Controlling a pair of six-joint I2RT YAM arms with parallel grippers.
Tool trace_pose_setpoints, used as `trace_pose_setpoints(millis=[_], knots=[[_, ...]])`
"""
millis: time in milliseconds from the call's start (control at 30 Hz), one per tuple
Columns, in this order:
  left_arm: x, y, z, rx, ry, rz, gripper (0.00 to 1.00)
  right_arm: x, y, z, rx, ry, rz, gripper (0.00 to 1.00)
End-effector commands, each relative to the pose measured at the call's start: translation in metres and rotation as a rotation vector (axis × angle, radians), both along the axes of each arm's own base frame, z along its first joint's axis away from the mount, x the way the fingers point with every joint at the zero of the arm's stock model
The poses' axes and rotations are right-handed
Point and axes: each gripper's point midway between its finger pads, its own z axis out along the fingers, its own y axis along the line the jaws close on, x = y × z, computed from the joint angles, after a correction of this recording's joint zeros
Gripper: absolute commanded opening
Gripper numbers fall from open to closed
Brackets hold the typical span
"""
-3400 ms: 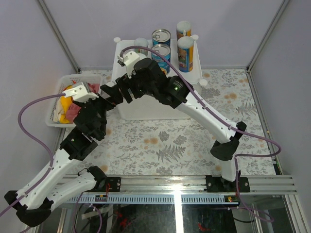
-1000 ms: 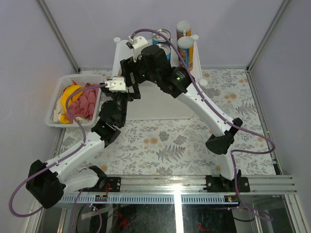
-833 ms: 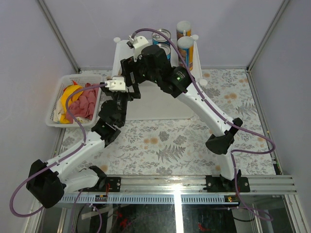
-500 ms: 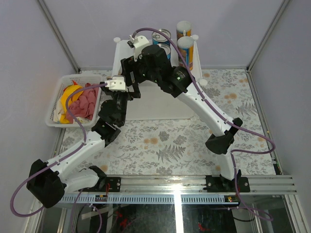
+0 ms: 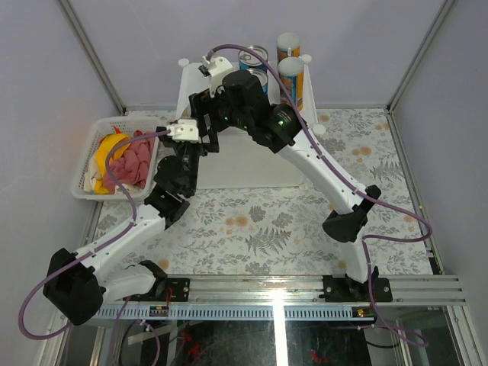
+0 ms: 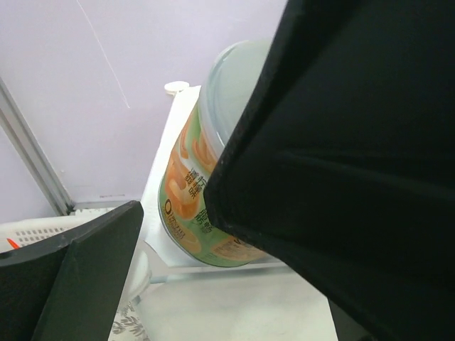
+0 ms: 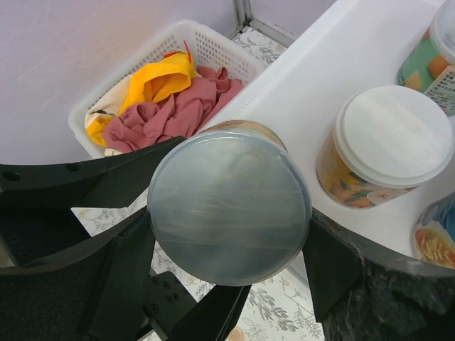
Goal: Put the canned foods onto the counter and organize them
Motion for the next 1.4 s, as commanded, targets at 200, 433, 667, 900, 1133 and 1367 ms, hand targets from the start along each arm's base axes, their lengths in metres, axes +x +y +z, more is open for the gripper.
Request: trace_pose_setpoints(millis=[200,433,667,900,1133,1367], knots=[[-0.012,0.024,0.044,0.019,-0.189,0.042,1.0,-0.042,-0.004,0.03,0.025,-0.007,0.14,0.0],[-0.019,0.026,0.041,0.012,-0.198,0.025,1.0,-0.05,-0.008,0.035,0.043,0.003,0.154,0.0],[-0.037,0.022,0.042,-0.013,-0.188,-0.062,1.0,-0.065,-0.015,0.049,0.073,0.008,0.179,0.0],[-0.051,0.011,0.039,0.01,-0.148,-0.163,1.0,-0.077,-0.024,0.051,0.068,0.041,0.19,0.0],[-0.059,0.001,0.035,0.04,-0.12,-0.237,1.0,-0.09,-0.031,0.05,0.062,0.081,0.211,0.0],[-0.062,-0.007,0.04,0.049,-0.127,-0.287,1.0,-0.094,-0.032,0.044,0.053,0.107,0.216,0.0]])
